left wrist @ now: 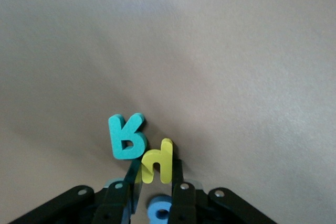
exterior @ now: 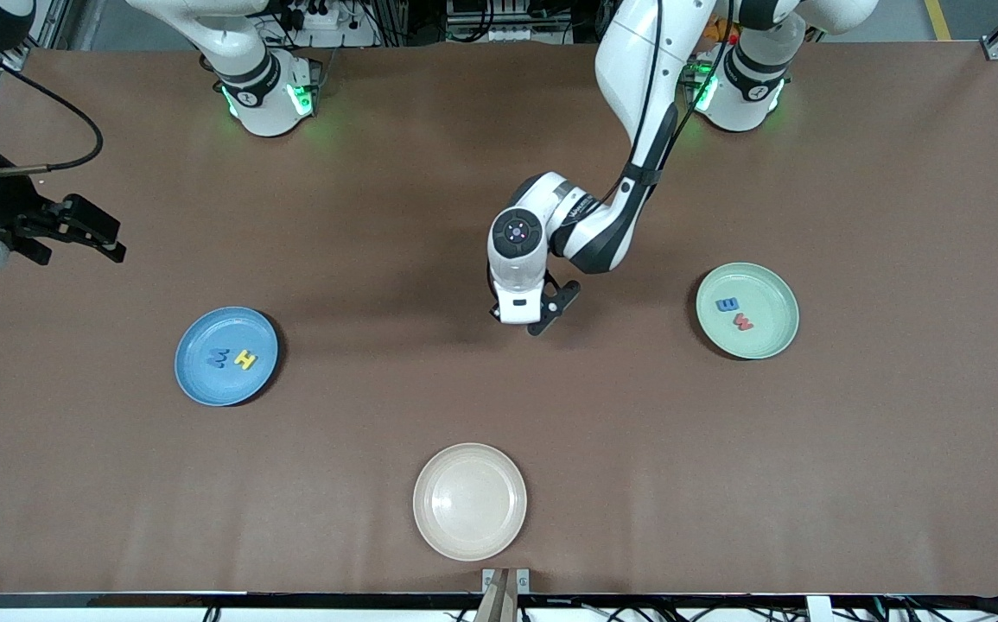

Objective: Sort uppercase to blue plate, lowercase to green plate
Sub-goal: 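Grasp the yellow h with the left gripper, then carry the yellow h to the green plate and release it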

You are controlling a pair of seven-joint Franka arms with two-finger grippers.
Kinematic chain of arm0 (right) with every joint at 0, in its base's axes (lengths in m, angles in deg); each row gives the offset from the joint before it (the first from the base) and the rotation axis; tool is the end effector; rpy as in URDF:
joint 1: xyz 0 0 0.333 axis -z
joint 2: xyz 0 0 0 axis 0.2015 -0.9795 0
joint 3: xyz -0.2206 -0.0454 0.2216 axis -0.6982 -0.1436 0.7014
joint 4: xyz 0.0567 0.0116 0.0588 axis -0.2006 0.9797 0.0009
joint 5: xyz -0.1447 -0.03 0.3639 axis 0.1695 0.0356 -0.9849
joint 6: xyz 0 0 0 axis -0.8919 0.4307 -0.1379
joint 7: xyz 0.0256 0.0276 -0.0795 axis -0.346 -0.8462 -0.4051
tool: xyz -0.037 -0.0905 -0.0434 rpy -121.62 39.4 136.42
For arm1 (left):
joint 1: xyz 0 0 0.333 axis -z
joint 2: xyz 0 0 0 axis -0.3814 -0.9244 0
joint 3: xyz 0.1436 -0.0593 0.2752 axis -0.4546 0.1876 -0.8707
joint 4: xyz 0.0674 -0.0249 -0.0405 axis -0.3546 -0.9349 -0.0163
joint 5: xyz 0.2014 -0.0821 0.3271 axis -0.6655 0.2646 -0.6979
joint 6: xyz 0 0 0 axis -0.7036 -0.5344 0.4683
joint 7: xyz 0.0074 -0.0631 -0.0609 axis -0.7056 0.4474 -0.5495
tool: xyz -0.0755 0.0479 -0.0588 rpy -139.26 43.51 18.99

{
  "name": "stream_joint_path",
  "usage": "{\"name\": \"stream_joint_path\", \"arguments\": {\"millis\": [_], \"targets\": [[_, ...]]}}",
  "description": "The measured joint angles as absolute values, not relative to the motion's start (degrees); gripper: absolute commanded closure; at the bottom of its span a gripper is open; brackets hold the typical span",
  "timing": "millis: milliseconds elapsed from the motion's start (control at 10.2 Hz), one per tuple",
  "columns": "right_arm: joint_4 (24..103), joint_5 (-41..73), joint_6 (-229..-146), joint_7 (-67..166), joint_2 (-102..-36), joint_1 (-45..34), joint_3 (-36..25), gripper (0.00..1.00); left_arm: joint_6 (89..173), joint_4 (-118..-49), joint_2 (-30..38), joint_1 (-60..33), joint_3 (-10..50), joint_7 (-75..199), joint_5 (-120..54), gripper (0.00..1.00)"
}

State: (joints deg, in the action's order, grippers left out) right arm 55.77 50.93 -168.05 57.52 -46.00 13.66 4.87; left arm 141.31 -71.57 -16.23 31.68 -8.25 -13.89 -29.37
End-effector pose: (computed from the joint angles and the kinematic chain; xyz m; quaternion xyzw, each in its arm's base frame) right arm 0.5668 0.0307 0.6187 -0.9991 0.0018 -0.0368 0.0209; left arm 0.4846 -0.5012 0.1809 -0.9257 -0.3751 0.0382 0.0296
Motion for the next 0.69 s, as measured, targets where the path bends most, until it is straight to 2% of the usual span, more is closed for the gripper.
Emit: {"name": "stream_joint_path", "arguments": {"millis": [196, 490, 686], "targets": [[55.89, 50.92, -168.01, 57.52, -46.29, 13.68, 4.82, 0.0, 135.27, -70.73, -13.17, 29.02, -8.39, -7.47, -29.4, 1.0], [55.89, 50.89, -168.1, 57.51, -46.52, 13.65, 4.86, 0.0, 123.5, -70.97, -6.06, 23.27, -8.51, 6.17, -30.21, 1.0], [55.89, 50.85, -168.47, 57.5, -46.75, 12.4, 5.0, 0.0, 120.38, -74.4, -2.48, 19.02, -8.43, 15.65, -32.78, 1.0]]}}
